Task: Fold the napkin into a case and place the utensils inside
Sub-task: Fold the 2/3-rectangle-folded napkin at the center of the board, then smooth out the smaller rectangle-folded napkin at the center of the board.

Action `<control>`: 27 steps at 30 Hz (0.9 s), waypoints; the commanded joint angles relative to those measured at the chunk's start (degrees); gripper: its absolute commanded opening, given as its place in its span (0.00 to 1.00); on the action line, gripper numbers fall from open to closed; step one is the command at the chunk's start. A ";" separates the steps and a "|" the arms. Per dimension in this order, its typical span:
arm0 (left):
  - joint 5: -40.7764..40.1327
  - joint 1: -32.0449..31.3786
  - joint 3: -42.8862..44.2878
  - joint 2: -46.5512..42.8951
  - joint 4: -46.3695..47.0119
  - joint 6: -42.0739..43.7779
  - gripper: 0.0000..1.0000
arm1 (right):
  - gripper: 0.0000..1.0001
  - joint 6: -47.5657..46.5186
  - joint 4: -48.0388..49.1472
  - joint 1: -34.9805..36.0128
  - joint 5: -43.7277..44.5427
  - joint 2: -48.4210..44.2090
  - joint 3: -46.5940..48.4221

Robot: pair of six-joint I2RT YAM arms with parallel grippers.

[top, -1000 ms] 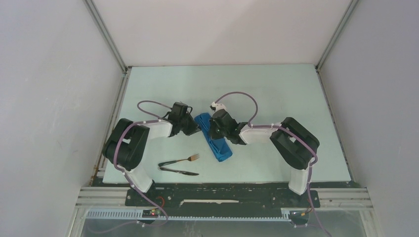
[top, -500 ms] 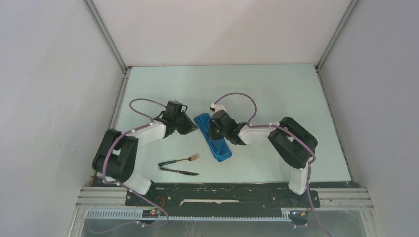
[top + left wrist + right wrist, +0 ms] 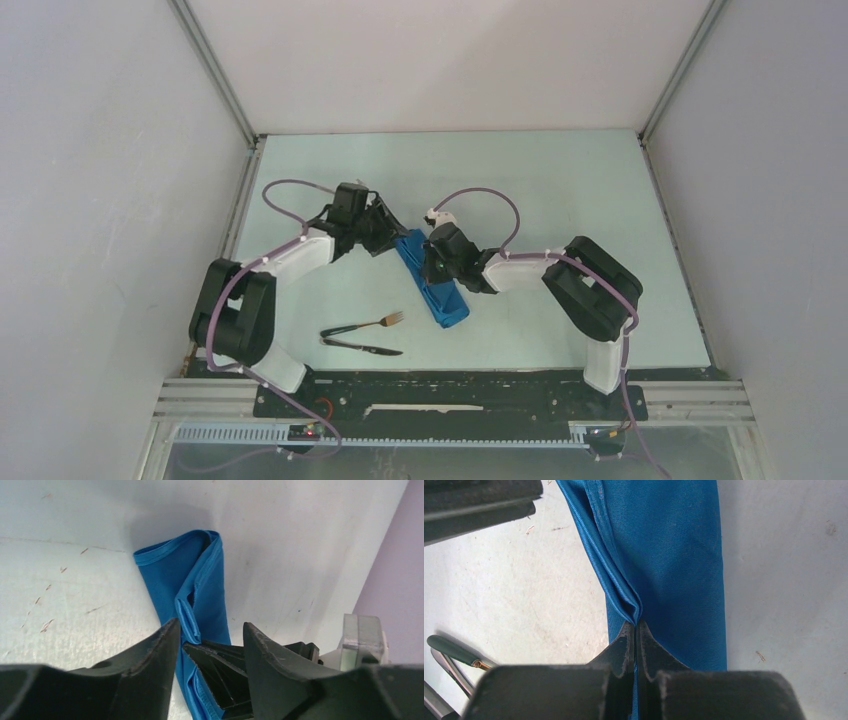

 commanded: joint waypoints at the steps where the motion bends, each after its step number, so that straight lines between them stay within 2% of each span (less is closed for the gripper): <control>1: -3.81 -0.51 2.39 1.48 -3.24 0.62 0.57 | 0.00 -1.31 0.81 0.96 0.42 0.02 -0.83; 6: -4.34 -0.80 6.38 6.76 -4.52 2.40 0.56 | 0.00 -1.16 1.16 0.91 0.10 0.34 -0.98; 13: -7.91 -1.31 8.54 8.90 -6.00 4.03 0.45 | 0.00 -1.35 1.08 0.96 -0.07 0.31 -1.05; 18: -8.18 -1.60 10.08 10.88 -6.76 4.35 0.48 | 0.00 -1.58 0.89 0.92 0.24 0.09 -0.97; 24: -8.47 -1.66 10.47 12.29 -6.45 4.01 0.19 | 0.00 -1.37 0.05 0.96 -0.79 -0.96 -1.01; 27: -9.53 -1.66 9.85 11.90 -6.31 4.84 0.07 | 0.11 -0.11 -2.45 0.44 -4.49 -3.66 -1.01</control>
